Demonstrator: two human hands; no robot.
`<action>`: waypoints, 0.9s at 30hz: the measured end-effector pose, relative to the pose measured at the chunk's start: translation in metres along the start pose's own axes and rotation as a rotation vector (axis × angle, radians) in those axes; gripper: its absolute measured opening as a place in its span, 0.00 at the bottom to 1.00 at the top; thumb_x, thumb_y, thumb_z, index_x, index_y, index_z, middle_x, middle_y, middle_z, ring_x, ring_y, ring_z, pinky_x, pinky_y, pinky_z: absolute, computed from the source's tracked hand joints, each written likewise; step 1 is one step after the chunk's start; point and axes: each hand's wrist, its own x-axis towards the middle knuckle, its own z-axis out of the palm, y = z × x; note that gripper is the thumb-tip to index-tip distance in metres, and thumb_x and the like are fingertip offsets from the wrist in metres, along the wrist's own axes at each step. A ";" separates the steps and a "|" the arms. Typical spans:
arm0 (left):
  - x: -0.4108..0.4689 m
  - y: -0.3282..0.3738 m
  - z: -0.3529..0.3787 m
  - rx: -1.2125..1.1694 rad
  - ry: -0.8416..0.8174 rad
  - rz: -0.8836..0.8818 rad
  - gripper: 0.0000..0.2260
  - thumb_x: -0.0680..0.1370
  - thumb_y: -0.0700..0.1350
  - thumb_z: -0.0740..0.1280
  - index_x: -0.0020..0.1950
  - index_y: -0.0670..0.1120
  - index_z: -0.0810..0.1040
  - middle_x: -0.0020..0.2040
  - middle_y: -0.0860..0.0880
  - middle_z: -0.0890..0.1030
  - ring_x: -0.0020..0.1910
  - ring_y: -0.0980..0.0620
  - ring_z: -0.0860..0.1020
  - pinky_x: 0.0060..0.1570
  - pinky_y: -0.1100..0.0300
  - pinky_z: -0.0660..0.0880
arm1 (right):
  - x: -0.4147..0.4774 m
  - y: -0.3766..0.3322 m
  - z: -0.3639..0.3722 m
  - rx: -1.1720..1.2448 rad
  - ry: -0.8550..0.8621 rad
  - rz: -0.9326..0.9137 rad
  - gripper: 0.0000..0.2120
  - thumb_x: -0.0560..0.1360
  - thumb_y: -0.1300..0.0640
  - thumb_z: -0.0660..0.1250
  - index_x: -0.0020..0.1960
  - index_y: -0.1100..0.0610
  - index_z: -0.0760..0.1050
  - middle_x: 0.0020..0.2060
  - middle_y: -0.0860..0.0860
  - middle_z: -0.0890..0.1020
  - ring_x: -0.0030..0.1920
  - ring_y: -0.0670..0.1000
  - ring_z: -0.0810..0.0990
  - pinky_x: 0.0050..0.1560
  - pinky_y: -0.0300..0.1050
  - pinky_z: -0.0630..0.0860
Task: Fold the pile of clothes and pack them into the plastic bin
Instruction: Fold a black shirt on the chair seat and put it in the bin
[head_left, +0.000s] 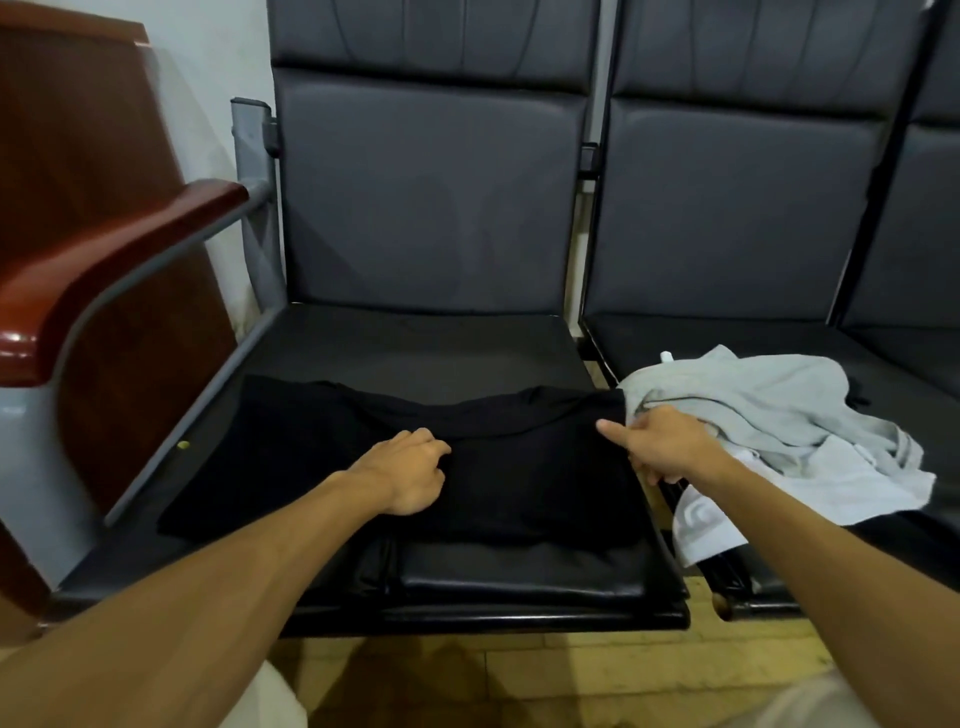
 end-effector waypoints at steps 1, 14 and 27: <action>0.004 0.002 0.001 -0.031 -0.008 0.003 0.22 0.82 0.44 0.54 0.77 0.47 0.60 0.75 0.49 0.61 0.73 0.48 0.60 0.72 0.53 0.61 | 0.000 -0.002 0.001 -0.021 0.015 -0.016 0.27 0.77 0.39 0.62 0.31 0.60 0.73 0.26 0.53 0.79 0.26 0.49 0.76 0.30 0.40 0.69; 0.060 -0.007 0.003 -0.129 0.138 -0.211 0.28 0.83 0.47 0.52 0.79 0.50 0.43 0.79 0.53 0.38 0.78 0.48 0.40 0.76 0.48 0.44 | 0.026 -0.015 0.010 -0.079 0.076 -0.034 0.16 0.73 0.56 0.69 0.30 0.55 0.66 0.28 0.51 0.73 0.32 0.51 0.74 0.34 0.42 0.72; 0.010 0.032 0.013 -0.037 -0.142 0.153 0.28 0.82 0.60 0.51 0.79 0.55 0.46 0.79 0.55 0.44 0.78 0.50 0.46 0.76 0.50 0.46 | 0.008 -0.014 0.009 0.465 -0.031 -0.048 0.09 0.79 0.52 0.66 0.47 0.56 0.69 0.39 0.52 0.76 0.37 0.48 0.76 0.29 0.39 0.73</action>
